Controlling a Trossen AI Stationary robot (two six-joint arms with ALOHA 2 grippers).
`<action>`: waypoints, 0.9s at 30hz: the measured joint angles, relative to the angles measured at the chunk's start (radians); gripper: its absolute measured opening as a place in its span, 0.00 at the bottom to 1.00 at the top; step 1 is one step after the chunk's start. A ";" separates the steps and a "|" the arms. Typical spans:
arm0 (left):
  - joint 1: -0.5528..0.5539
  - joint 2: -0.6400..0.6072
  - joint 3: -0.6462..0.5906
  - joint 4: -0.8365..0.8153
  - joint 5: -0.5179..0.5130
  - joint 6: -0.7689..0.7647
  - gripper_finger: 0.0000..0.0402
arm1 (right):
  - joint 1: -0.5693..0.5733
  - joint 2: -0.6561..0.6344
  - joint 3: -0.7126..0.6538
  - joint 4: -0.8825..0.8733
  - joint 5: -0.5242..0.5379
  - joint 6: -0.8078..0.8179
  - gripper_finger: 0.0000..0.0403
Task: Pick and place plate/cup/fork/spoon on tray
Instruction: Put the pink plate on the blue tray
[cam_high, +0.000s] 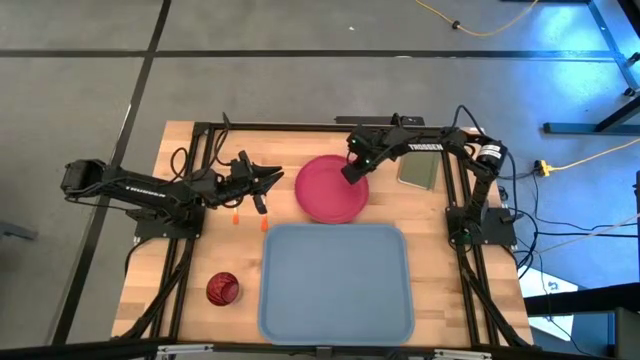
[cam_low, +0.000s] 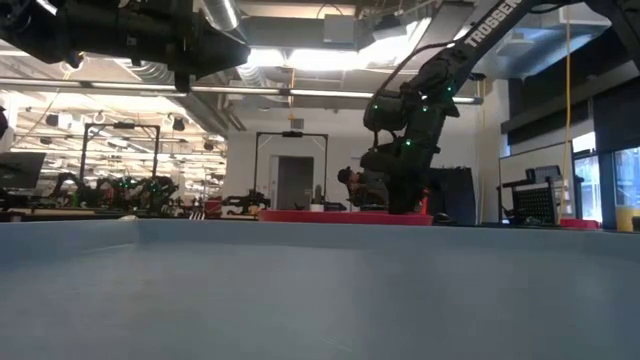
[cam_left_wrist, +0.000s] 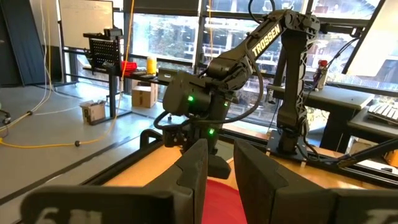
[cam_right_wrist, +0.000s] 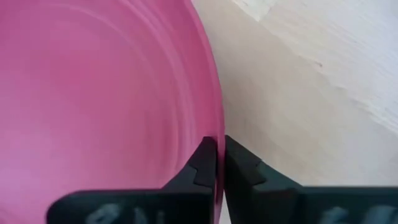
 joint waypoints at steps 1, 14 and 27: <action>0.000 0.000 0.000 0.000 0.000 0.000 0.18 | 0.000 0.000 0.000 0.009 0.001 -0.001 0.04; 0.000 0.000 0.000 0.000 0.000 0.000 0.18 | -0.021 0.001 0.221 -0.169 0.017 -0.126 0.03; 0.000 0.000 0.000 0.000 0.000 0.000 0.18 | 0.117 0.001 0.605 -0.822 0.011 -0.160 0.03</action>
